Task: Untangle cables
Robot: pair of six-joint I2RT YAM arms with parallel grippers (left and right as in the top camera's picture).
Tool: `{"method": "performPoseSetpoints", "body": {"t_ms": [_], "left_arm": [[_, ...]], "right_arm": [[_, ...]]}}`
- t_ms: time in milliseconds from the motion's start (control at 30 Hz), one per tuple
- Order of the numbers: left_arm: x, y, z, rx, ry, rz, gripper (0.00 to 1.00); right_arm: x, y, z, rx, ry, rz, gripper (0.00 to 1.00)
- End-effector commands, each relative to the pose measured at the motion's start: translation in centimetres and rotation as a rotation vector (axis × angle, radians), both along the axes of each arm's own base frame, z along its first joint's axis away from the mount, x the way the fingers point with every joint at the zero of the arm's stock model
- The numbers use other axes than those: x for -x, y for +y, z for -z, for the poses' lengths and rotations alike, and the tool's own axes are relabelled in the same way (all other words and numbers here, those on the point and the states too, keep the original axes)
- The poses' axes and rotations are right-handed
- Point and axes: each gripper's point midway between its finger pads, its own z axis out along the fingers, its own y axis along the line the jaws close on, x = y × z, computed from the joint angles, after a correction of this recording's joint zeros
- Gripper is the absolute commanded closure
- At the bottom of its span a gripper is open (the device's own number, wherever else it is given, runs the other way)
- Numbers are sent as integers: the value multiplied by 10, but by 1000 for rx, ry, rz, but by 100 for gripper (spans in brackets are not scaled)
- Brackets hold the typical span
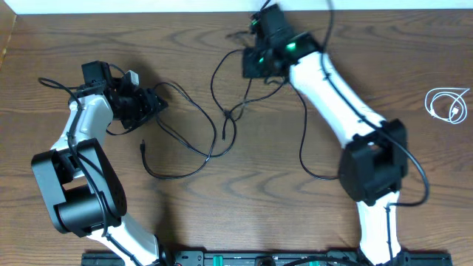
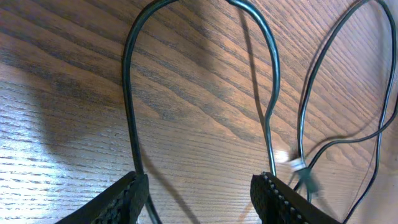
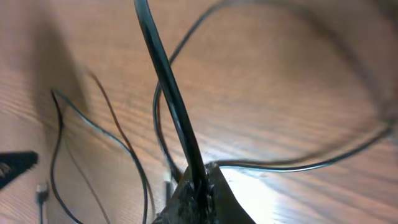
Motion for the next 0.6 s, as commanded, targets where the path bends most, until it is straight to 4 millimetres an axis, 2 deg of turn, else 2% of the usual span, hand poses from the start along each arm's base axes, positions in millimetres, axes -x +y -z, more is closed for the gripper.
{"method": "performPoseSetpoints", "body": {"t_ms": [0,133,300,467,567], "left_arm": [[-1,0,1,9,-3,11,41],[-1,0,1,9,-3,11,41],[-1,0,1,10,-3,11,41],[-1,0,1,10,-3,11,41],[-1,0,1,10,-3,11,41]], "right_arm": [[13,16,16,12,46,-17,99],[19,17,25,39,64,-22,99],[26,8,31,86,98,-9,98],[12,-33,36,288,23,101,94],[8,-46,38,344,10,132,93]]}}
